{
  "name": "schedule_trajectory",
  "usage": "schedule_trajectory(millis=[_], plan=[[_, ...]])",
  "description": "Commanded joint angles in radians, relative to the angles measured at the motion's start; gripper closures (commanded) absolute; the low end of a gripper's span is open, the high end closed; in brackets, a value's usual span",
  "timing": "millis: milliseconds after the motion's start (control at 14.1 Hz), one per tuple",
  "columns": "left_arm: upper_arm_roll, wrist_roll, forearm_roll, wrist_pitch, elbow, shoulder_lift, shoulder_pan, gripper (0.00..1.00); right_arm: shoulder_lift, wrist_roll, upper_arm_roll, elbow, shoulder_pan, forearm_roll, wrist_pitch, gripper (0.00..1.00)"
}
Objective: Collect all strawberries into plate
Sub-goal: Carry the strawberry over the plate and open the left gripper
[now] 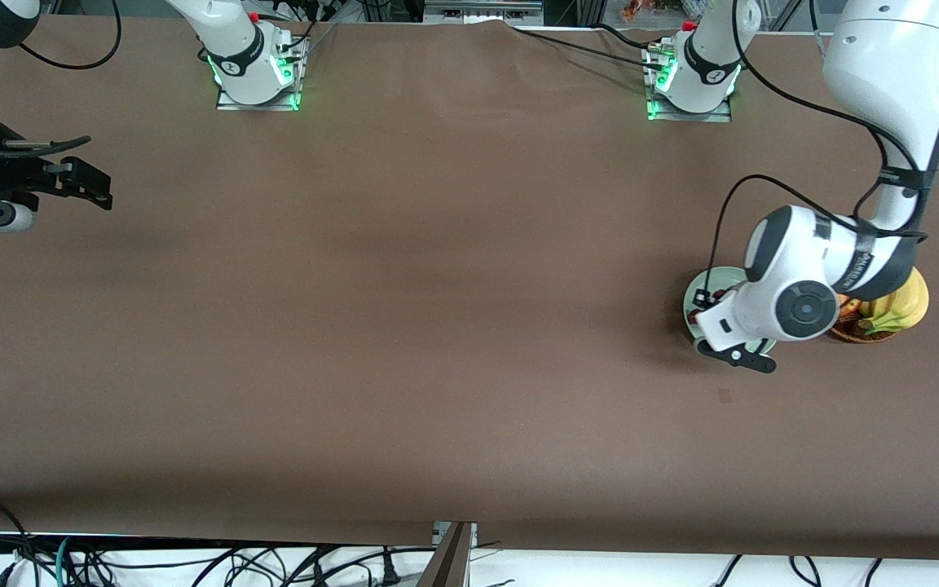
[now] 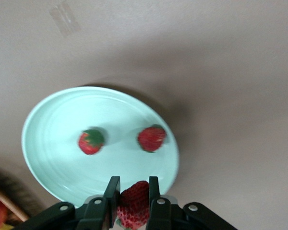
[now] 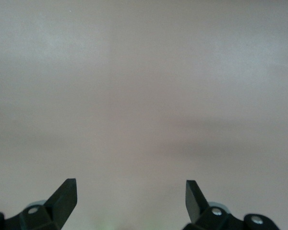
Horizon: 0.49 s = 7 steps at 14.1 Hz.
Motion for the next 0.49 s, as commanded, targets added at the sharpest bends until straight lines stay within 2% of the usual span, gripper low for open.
schedule_trajectory(millis=[0, 71, 141, 424], plan=[[-0.017, 0.09, 0.02, 0.053, -0.043, 0.006, 0.047, 0.62, 0.002, -0.02, 0.006, 0.008, -0.011, -0.004, -0.012, 0.0], [-0.017, 0.091, 0.019, 0.059, -0.05, 0.006, 0.047, 0.07, 0.002, -0.02, 0.006, 0.008, -0.011, -0.004, -0.012, 0.0], [-0.017, 0.089, 0.011, 0.059, -0.048, 0.003, 0.047, 0.0, 0.003, -0.02, 0.008, 0.008, -0.009, -0.004, -0.012, 0.0], [-0.025, 0.081, 0.002, 0.01, -0.031, -0.044, 0.045, 0.0, 0.003, -0.01, 0.009, 0.012, -0.006, -0.002, -0.012, 0.0]])
